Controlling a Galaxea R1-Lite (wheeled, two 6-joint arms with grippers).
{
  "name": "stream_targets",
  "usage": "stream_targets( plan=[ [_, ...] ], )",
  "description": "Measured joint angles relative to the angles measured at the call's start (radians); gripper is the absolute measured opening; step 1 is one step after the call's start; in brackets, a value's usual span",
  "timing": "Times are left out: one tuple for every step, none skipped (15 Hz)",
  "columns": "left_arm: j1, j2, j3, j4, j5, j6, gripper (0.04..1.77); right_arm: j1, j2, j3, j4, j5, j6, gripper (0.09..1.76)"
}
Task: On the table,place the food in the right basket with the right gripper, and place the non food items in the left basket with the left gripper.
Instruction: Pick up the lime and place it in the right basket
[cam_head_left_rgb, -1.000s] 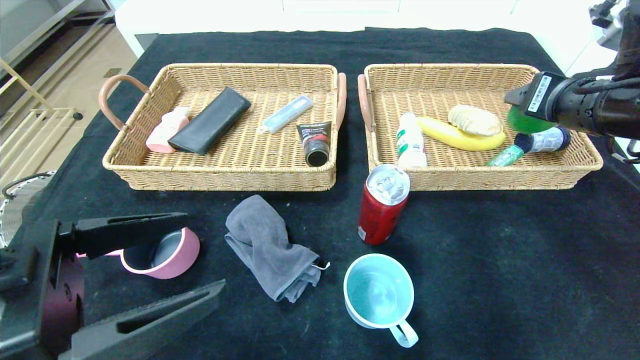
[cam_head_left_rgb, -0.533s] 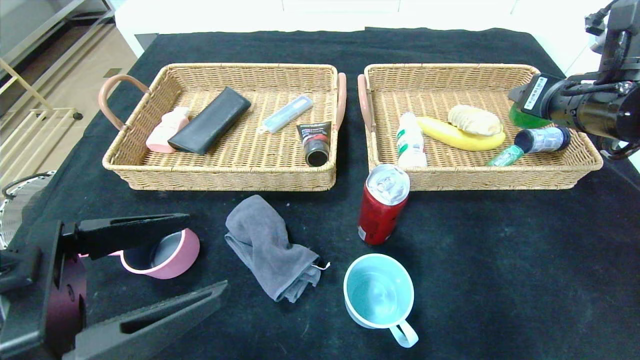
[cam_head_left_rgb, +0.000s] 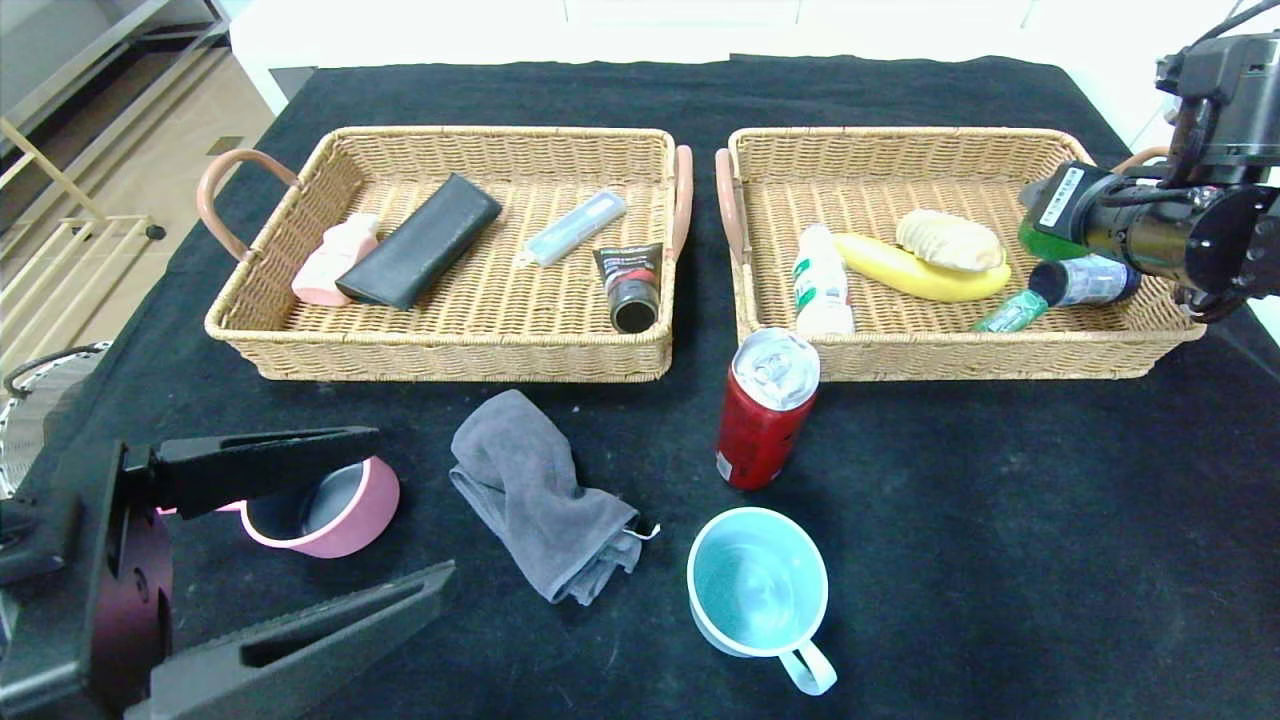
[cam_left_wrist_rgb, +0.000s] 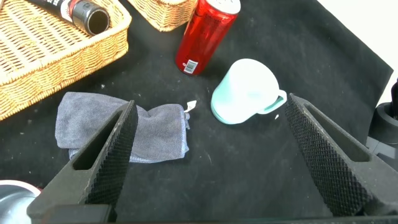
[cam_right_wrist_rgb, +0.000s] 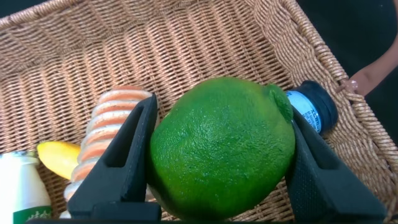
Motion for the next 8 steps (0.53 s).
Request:
stream_targets(
  plan=[
    [0.0, 0.0, 0.0, 0.0, 0.0, 0.0, 1.72, 0.0, 0.003, 0.001, 0.0, 0.0, 0.0, 1.24],
    [0.0, 0.0, 0.0, 0.0, 0.0, 0.0, 1.72, 0.001, 0.004, 0.002, 0.0, 0.0, 0.0, 1.24],
    [0.0, 0.0, 0.0, 0.0, 0.0, 0.0, 1.72, 0.001, 0.008, 0.003, 0.0, 0.0, 0.0, 1.24],
    [0.0, 0.0, 0.0, 0.0, 0.0, 0.0, 1.72, 0.001, 0.01, 0.004, 0.0, -0.001, 0.0, 1.24],
    [0.0, 0.0, 0.0, 0.0, 0.0, 0.0, 1.72, 0.001, 0.011, 0.006, 0.0, -0.001, 0.0, 1.24],
    [0.0, 0.0, 0.001, 0.0, 0.0, 0.0, 1.72, 0.001, 0.012, 0.008, 0.0, -0.002, 0.0, 1.25],
    [0.0, 0.0, 0.001, 0.0, 0.0, 0.0, 1.72, 0.001, 0.012, 0.009, 0.0, 0.0, 0.0, 1.32],
    [0.0, 0.0, 0.001, 0.0, 0.0, 0.0, 1.72, 0.003, 0.011, 0.011, 0.0, 0.0, 0.0, 1.37]
  ],
)
